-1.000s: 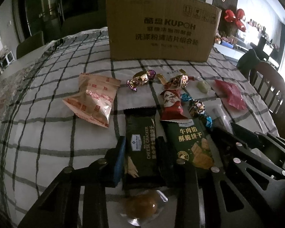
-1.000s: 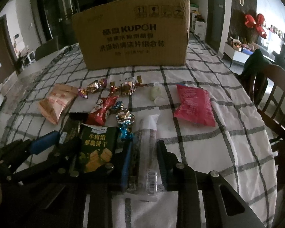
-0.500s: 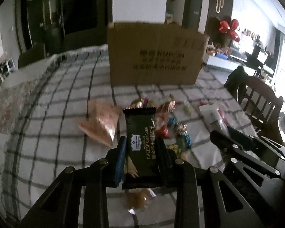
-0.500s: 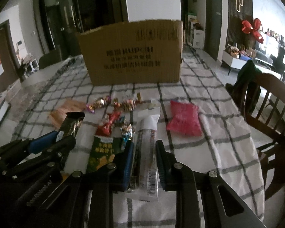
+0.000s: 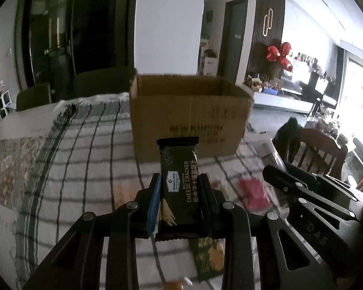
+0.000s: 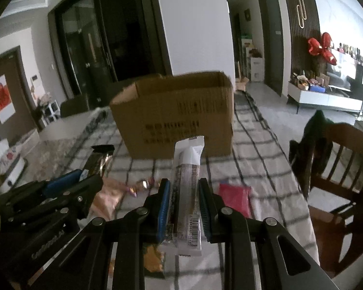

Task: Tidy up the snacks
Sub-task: 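Carry both snacks into the cardboard box and release them, then withdraw both tools from the box back toward the snacks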

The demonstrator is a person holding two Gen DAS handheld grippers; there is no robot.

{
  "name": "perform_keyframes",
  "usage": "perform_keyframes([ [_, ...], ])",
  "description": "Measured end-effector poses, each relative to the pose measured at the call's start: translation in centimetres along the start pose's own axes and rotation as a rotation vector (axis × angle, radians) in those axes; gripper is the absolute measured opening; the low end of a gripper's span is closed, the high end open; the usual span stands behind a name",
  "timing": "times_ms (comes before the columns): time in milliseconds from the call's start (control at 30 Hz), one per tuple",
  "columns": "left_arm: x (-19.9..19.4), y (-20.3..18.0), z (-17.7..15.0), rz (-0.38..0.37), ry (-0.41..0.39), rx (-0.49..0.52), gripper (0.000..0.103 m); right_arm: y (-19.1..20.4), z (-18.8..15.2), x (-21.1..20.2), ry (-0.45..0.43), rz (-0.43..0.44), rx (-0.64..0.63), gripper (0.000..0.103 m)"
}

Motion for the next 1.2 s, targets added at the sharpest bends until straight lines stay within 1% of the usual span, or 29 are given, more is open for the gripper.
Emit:
perform_keyframes([
  [167, 0.4, -0.9, 3.1, -0.010, -0.048, 0.036, 0.031, -1.2, 2.9, 0.5, -0.047, 0.007, 0.007, 0.025],
  [333, 1.5, -1.8, 6.7, -0.039, -0.067, 0.055, 0.031, -2.7, 6.3, 1.7, -0.082, 0.020, 0.016, 0.025],
  [433, 2.4, -2.4, 8.8, -0.041, -0.080, 0.071, 0.031, -3.4, 8.2, 2.7, -0.093, 0.029, 0.015, 0.025],
  [567, 4.3, -2.9, 11.3, -0.053, -0.065, 0.071, 0.031, -4.2, 10.8, 4.3, -0.100, 0.039, -0.003, 0.025],
  [700, 6.6, -3.2, 13.0, -0.053, -0.041, 0.068, 0.031, -4.9, 12.7, 6.5, -0.085, 0.050, -0.024, 0.025],
  [867, 9.9, -3.1, 14.6, -0.043, 0.003, 0.043, 0.031, -5.7, 13.9, 9.5, -0.045, 0.044, -0.049, 0.025],
  [1067, 12.5, -3.0, 15.4, -0.032, 0.026, 0.035, 0.031, -6.8, 14.4, 12.2, -0.012, 0.044, -0.048, 0.025],
  [1100, 12.8, -3.0, 15.5, -0.026, 0.029, 0.032, 0.033, -7.0, 14.5, 12.7, -0.007, 0.046, -0.042, 0.025],
  [1133, 13.1, -2.9, 15.5, -0.024, 0.031, 0.032, 0.040, -7.2, 14.5, 13.0, -0.002, 0.048, -0.037, 0.025],
  [1167, 13.2, -2.9, 15.5, -0.024, 0.032, 0.031, 0.045, -7.3, 14.4, 13.2, -0.001, 0.046, -0.036, 0.026],
  [1200, 13.2, -2.7, 15.6, -0.022, 0.028, 0.029, 0.054, -7.5, 14.4, 13.3, -0.002, 0.037, -0.032, 0.026],
])
Point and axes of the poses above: each gripper's, at about its wrist camera, not at the fingertips, and x roughly the way its jaws point, y to its left, z to its top, the point moved 5 cm from there along x, roughly the way its jaws point, and after that the axes turned 15 degrees about -x, right-handed, at the moved point
